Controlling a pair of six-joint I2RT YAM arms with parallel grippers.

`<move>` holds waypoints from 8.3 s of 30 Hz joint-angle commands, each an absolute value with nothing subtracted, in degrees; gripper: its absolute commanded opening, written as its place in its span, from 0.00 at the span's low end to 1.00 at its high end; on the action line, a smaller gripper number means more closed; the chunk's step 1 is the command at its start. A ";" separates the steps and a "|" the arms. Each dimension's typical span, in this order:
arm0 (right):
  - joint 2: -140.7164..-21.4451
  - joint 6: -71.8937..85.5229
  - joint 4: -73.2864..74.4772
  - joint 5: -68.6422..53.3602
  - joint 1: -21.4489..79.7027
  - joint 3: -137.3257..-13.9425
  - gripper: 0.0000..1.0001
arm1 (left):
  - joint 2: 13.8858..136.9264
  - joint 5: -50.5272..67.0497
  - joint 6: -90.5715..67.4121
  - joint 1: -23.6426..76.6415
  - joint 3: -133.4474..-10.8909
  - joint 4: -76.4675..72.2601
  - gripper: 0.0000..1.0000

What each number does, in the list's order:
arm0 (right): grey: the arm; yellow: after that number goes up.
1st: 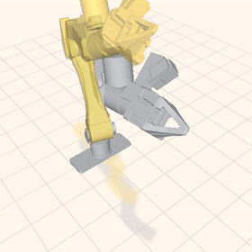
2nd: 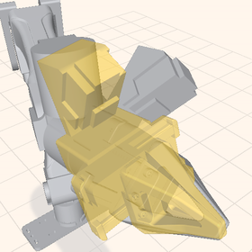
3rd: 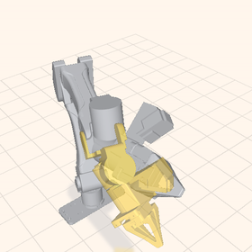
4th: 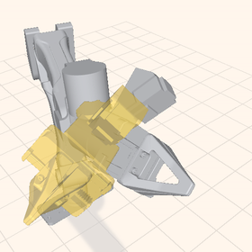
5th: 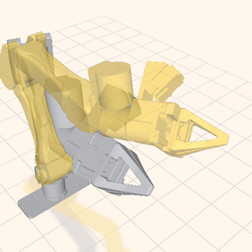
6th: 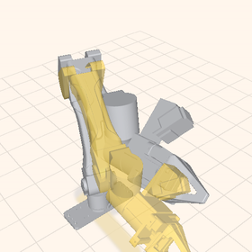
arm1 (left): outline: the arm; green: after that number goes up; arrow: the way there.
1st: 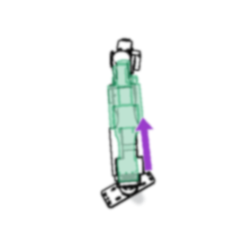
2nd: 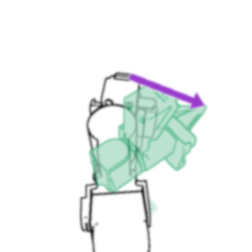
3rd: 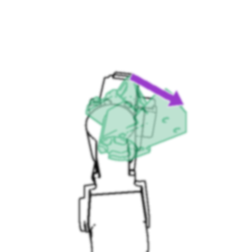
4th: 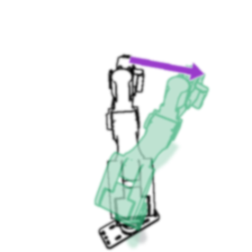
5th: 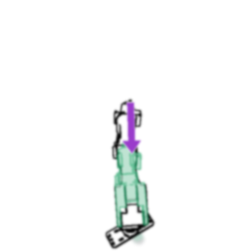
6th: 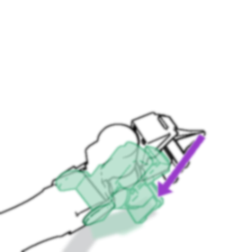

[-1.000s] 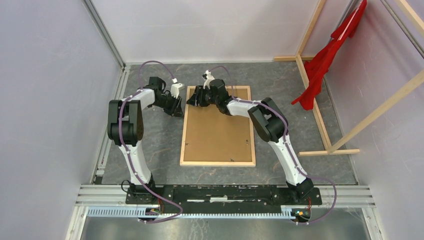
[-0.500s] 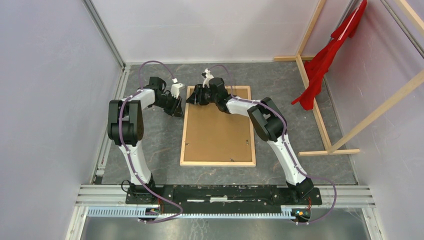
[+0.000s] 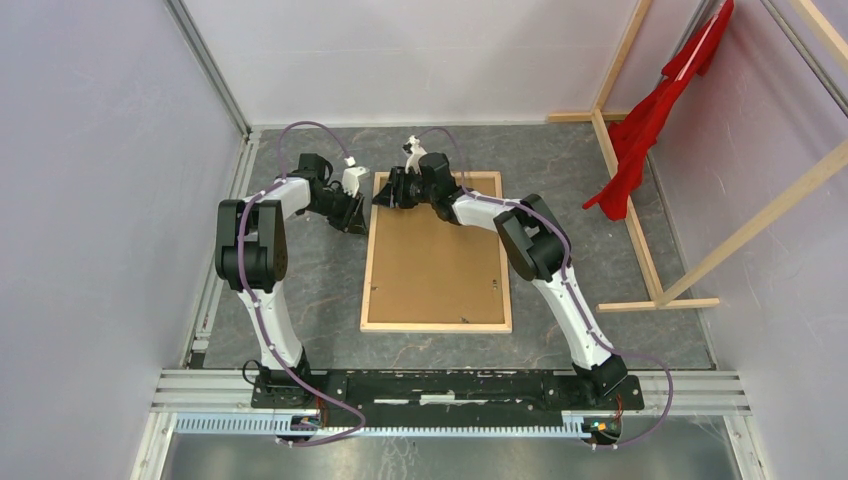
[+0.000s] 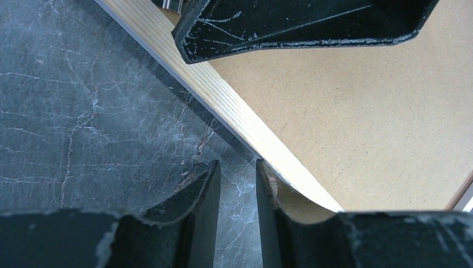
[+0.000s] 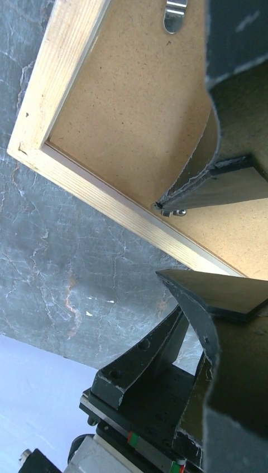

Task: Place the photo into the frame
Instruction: Install the photo frame at the center of the board, then adjust the photo frame at the center of the board.

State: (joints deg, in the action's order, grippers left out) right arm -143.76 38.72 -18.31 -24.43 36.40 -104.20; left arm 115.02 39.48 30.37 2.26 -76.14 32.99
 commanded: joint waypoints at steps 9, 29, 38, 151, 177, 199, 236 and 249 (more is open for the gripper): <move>-148.18 37.89 -17.77 -33.56 35.73 -108.66 0.48 | 116.76 40.90 31.48 3.71 -77.04 34.19 0.37; -150.91 36.30 -14.59 -43.16 36.37 -112.35 0.44 | 116.72 40.64 31.12 4.17 -77.62 34.19 0.37; -147.14 31.15 -10.55 -45.21 36.21 -111.76 0.47 | 116.51 40.68 30.37 5.19 -77.55 34.19 0.37; -135.01 31.42 -16.35 -25.28 29.30 -95.29 0.55 | 122.34 43.15 30.59 2.81 -83.77 40.44 0.19; -140.44 32.15 -13.96 -20.29 29.98 -101.11 0.50 | 121.82 42.84 31.20 2.89 -83.73 40.43 0.19; -143.11 33.46 -13.78 -16.52 30.05 -103.36 0.47 | 121.56 42.54 31.97 2.90 -83.20 40.43 0.19; -97.32 32.35 -16.41 -4.14 15.17 -53.37 0.98 | 106.89 31.87 48.26 5.83 -68.26 47.53 0.24; -109.70 32.99 -13.88 -10.93 18.22 -60.81 0.98 | 101.02 27.35 50.50 14.38 -58.57 44.59 0.25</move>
